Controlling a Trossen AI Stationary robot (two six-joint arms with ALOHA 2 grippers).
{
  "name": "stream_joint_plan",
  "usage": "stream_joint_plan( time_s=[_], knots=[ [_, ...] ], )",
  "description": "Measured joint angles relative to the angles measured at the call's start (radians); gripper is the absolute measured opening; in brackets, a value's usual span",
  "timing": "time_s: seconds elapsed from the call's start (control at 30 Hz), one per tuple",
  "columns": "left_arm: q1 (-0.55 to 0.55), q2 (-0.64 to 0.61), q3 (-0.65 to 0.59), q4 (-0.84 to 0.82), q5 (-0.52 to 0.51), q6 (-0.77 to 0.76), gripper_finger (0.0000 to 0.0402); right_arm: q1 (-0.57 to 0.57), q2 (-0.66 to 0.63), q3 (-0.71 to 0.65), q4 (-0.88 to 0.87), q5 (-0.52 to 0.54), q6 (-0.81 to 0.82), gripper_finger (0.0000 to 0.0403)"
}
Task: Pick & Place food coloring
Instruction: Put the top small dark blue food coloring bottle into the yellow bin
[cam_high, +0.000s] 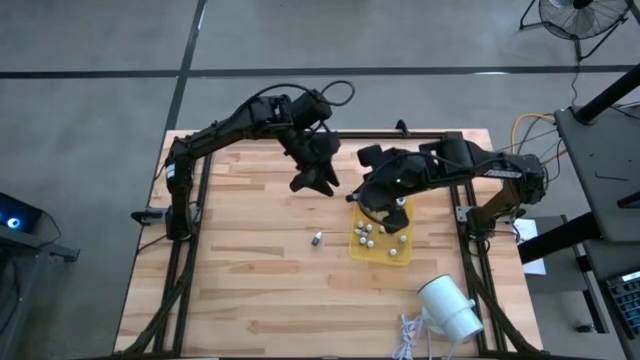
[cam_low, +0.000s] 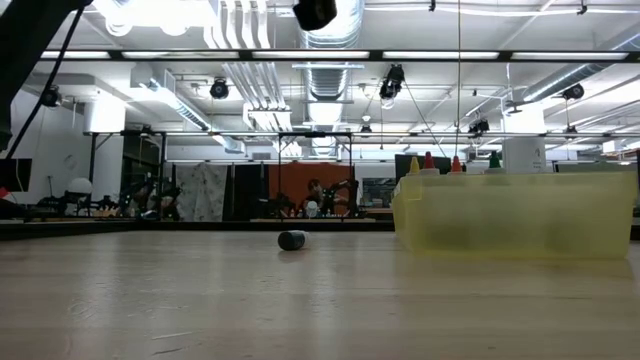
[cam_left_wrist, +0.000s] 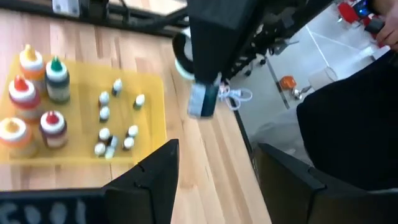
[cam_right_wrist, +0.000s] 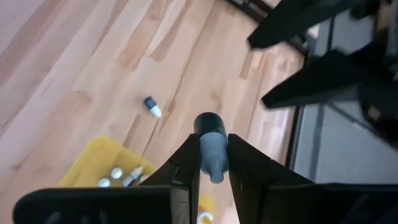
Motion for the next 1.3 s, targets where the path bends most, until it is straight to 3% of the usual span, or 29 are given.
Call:
stream_joint_plan(
  time_s=[0.17,0.43,0.77,1.3],
  knots=[
    [0.005,0.0,0.0,-0.053,-0.011,0.037,0.0179,0.0,0.0,-0.056,-0.009,-0.026,0.068,0.0054],
    [0.007,0.002,0.0,-0.115,-0.131,0.077,0.0179,0.003,0.0,-0.194,-0.036,-0.076,0.196,0.0054],
    [0.013,0.002,-0.001,-0.146,-0.135,0.101,0.0179,0.032,-0.021,-0.345,-0.081,-0.136,0.335,0.0054],
    [0.016,0.002,-0.021,-0.147,-0.135,0.119,0.0179,0.059,-0.197,-0.625,-0.001,-0.17,0.617,0.0054]
  ],
)
